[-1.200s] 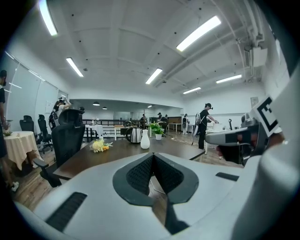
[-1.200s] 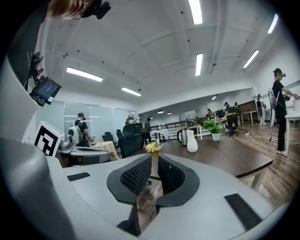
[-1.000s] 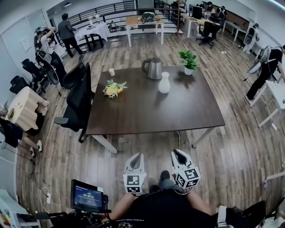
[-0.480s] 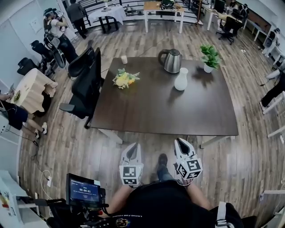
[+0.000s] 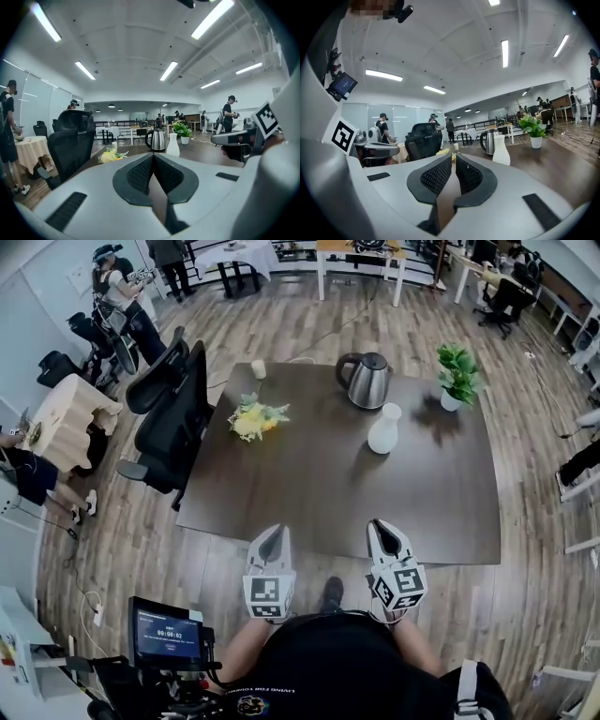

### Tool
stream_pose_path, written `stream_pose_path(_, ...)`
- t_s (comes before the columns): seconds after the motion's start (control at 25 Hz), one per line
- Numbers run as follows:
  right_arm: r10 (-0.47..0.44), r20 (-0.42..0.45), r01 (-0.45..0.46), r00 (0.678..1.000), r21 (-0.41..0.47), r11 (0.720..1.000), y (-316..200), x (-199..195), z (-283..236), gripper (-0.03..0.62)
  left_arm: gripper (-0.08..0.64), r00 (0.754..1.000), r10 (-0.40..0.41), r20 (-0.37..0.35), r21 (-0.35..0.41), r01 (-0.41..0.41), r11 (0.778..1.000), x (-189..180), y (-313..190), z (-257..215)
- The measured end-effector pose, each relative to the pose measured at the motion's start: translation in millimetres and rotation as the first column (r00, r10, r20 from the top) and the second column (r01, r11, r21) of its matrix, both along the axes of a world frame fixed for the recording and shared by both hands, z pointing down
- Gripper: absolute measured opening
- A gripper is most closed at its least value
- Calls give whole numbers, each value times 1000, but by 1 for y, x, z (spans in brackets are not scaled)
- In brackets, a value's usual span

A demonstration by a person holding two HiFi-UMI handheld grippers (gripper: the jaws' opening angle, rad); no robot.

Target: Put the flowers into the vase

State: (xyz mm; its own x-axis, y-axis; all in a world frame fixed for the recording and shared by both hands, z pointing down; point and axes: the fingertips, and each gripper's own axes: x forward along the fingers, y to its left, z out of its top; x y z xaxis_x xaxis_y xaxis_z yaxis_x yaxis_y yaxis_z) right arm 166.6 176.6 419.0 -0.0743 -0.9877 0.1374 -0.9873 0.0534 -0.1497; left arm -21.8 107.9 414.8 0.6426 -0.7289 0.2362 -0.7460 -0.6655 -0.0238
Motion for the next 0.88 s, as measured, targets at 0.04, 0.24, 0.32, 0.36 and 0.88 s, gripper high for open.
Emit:
stream_pose_path(0.04, 2, -6, -2, 1000, 2, 1000, -4, 10, 2, 20, 8, 1000, -4, -1, 10, 4, 1000, 7, -6, -1)
stream_pose_path(0.24, 27, -21, -27, 999, 14, 1000, -19, 49, -3, 20, 8, 1000, -25, -3, 31, 25, 999, 27, -33, -7)
stream_pose_path(0.32, 31, -34, -30, 999, 23, 999, -21, 56, -4, 21, 8, 999, -35, 7, 38, 34, 999, 29, -40, -9)
stream_pose_path(0.36, 33, -35, -32, 999, 24, 999, -22, 61, -3, 21, 8, 999, -39, 8, 40, 39, 998, 31, -45, -10)
stream_pose_path(0.88, 4, -152, 6, 988, 60, 998, -25, 78, -8, 21, 8, 998, -26, 53, 74, 22, 997, 50, -77, -23)
